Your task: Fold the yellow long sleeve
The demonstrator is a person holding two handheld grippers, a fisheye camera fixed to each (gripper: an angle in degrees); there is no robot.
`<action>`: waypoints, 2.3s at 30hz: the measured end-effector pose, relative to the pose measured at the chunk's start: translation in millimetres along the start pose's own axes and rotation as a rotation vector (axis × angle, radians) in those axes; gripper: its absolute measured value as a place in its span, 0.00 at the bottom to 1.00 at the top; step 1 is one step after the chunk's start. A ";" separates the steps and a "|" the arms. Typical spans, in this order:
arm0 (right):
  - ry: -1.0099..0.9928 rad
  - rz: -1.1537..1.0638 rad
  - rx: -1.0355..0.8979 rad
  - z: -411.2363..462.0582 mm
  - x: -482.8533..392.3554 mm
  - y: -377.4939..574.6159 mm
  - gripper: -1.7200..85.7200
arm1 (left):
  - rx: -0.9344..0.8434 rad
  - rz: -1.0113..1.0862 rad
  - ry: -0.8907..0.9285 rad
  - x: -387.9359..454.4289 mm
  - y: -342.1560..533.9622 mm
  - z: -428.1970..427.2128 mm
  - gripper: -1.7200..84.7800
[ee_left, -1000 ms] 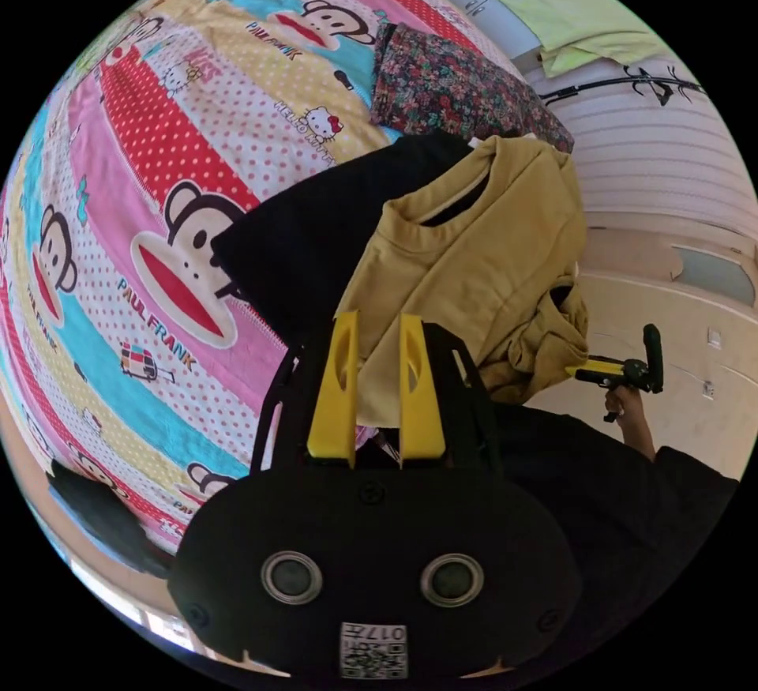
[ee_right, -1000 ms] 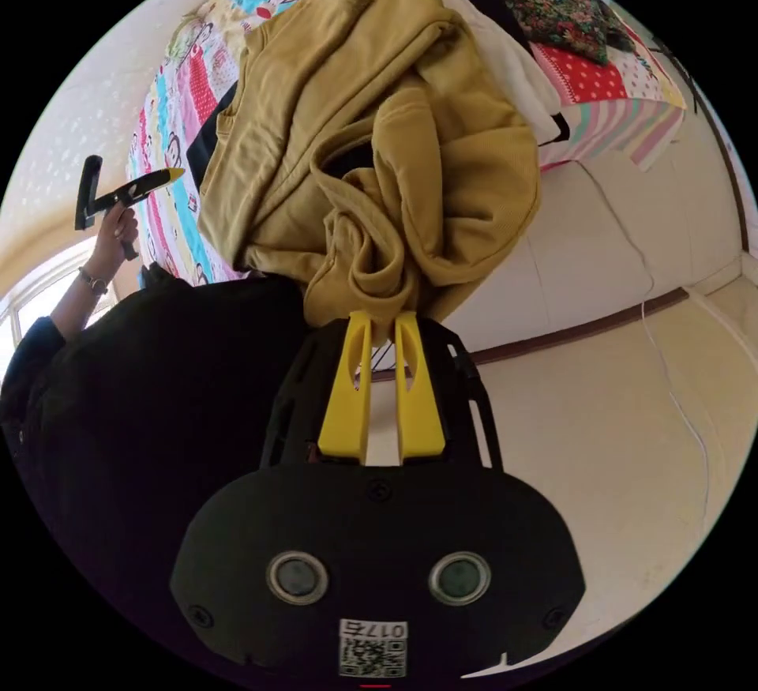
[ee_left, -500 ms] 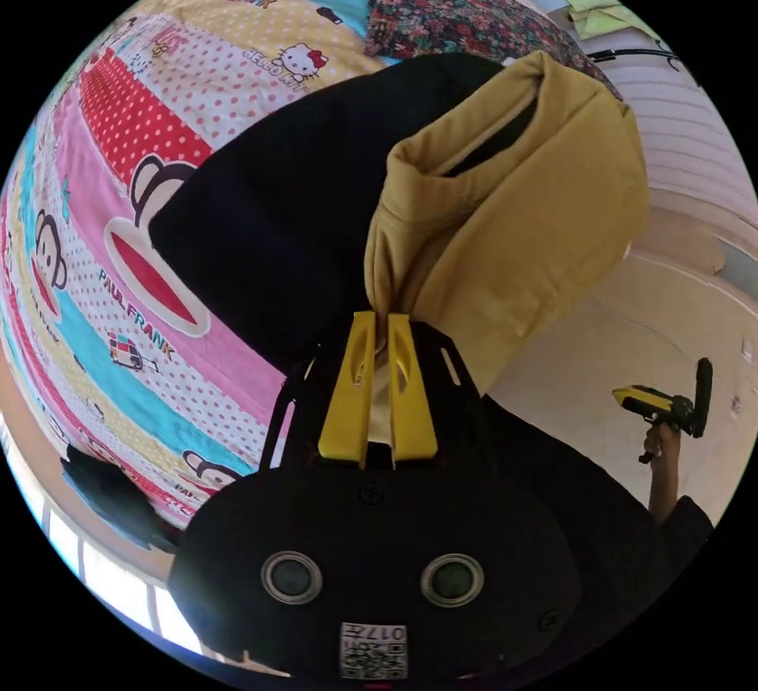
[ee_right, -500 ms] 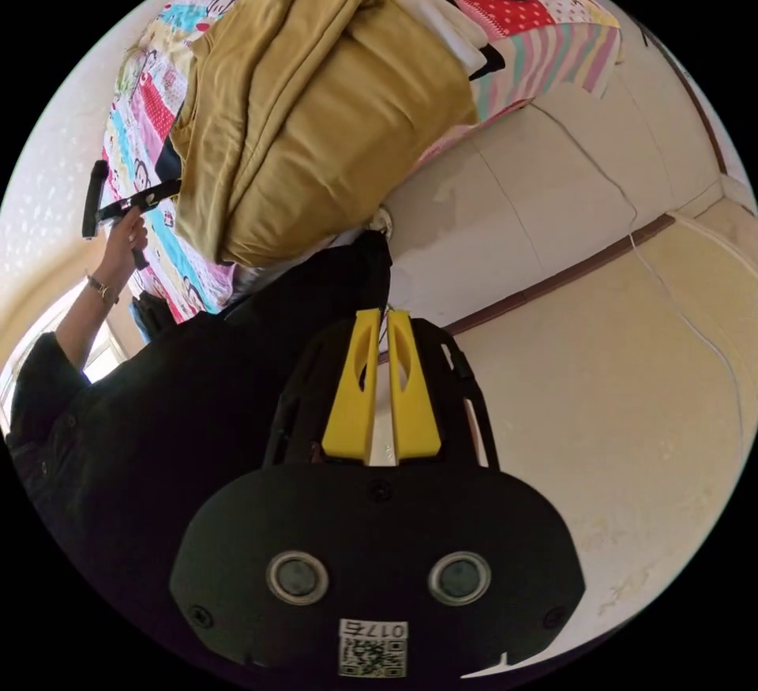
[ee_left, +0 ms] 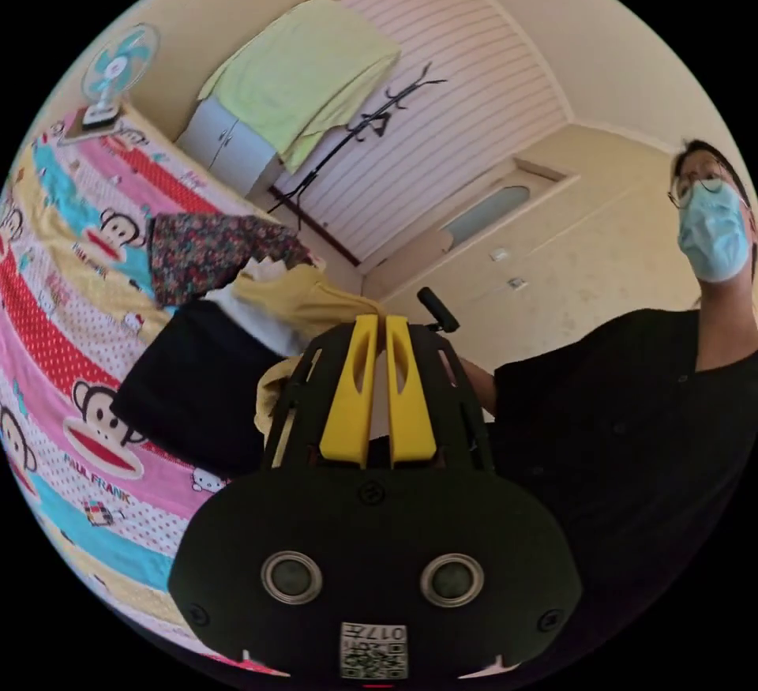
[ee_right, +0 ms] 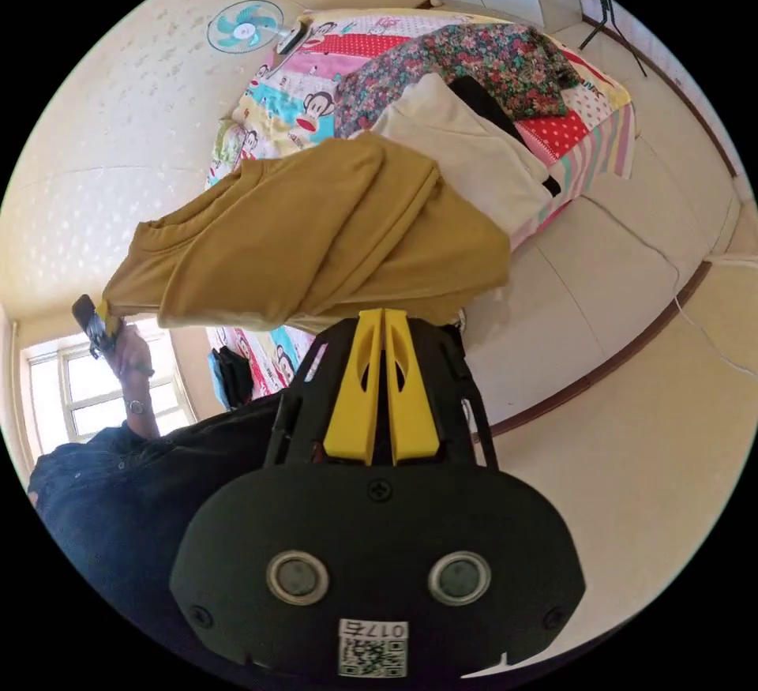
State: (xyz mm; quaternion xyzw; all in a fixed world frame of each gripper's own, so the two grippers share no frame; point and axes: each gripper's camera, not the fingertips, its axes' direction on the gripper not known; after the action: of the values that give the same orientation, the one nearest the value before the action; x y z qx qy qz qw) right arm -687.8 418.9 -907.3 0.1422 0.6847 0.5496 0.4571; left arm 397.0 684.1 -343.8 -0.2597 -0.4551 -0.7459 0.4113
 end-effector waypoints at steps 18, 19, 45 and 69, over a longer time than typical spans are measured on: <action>-0.570 -0.936 0.119 24.5 -251.7 163.5 0.04 | 0.492 0.554 0.500 209.2 -7.7 -268.5 0.02; -0.556 -0.958 0.110 31.0 -264.4 175.8 0.05 | 0.440 0.565 0.463 219.7 -8.8 -269.7 0.02; -0.720 -1.153 -0.224 129.5 -365.8 451.3 0.03 | 0.610 0.403 0.411 373.0 23.8 -379.5 0.02; -0.184 -1.138 0.167 117.5 -440.7 595.5 0.11 | 0.852 0.462 0.720 468.8 -33.8 -453.0 0.02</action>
State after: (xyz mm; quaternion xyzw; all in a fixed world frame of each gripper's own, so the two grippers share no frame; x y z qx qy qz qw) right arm -540.5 396.5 -172.2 -0.1654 0.6518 0.1470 0.7254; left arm 115.4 111.4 -206.7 0.1047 -0.4776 -0.4305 0.7586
